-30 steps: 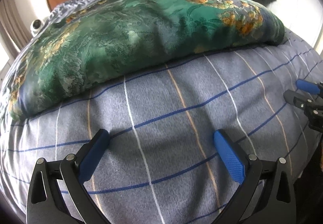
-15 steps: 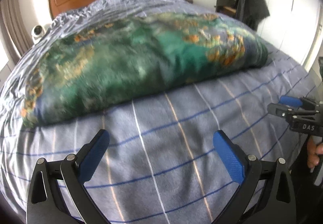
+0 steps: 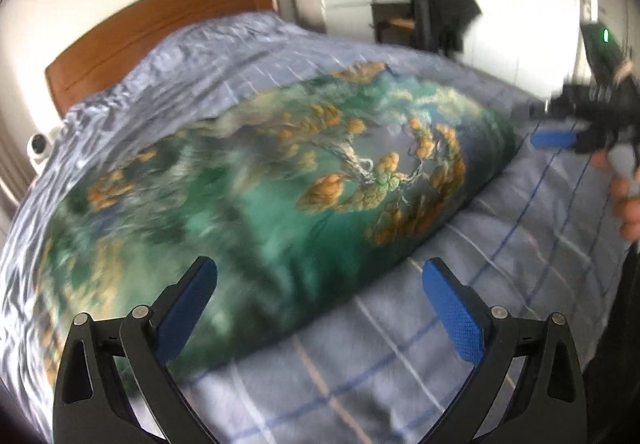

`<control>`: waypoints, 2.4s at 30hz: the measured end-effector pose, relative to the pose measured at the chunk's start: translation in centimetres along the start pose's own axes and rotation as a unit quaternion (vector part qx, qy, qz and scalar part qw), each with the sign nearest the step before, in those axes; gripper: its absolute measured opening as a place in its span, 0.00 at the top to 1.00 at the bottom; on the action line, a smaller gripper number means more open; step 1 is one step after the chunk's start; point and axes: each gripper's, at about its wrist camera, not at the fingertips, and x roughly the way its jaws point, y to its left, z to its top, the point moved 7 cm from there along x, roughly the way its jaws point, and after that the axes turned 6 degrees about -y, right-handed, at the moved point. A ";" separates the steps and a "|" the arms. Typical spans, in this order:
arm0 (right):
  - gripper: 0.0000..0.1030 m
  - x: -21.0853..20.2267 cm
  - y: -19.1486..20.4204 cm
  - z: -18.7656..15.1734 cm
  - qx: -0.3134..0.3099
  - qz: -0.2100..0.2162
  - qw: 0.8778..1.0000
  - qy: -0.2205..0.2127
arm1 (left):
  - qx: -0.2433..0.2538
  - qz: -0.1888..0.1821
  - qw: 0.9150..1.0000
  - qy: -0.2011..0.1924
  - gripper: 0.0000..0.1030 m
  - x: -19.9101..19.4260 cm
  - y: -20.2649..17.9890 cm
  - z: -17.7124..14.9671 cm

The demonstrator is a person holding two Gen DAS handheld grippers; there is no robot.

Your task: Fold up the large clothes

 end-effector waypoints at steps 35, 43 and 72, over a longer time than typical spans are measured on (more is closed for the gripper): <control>0.69 -3.8 17.9 1.2 -0.229 0.069 0.963 -0.122 | -0.048 -0.202 0.970 0.123 0.01 0.8 -0.8 17.7; 0.70 -4.8 25.4 -4.3 -0.381 0.090 0.911 -0.131 | 0.014 -0.062 0.985 0.162 0.48 1.4 1.0 14.5; 0.52 8.2 33.3 -5.9 -0.415 0.135 0.899 0.043 | -0.322 -0.093 0.935 0.111 0.68 -2.8 31.8 -3.6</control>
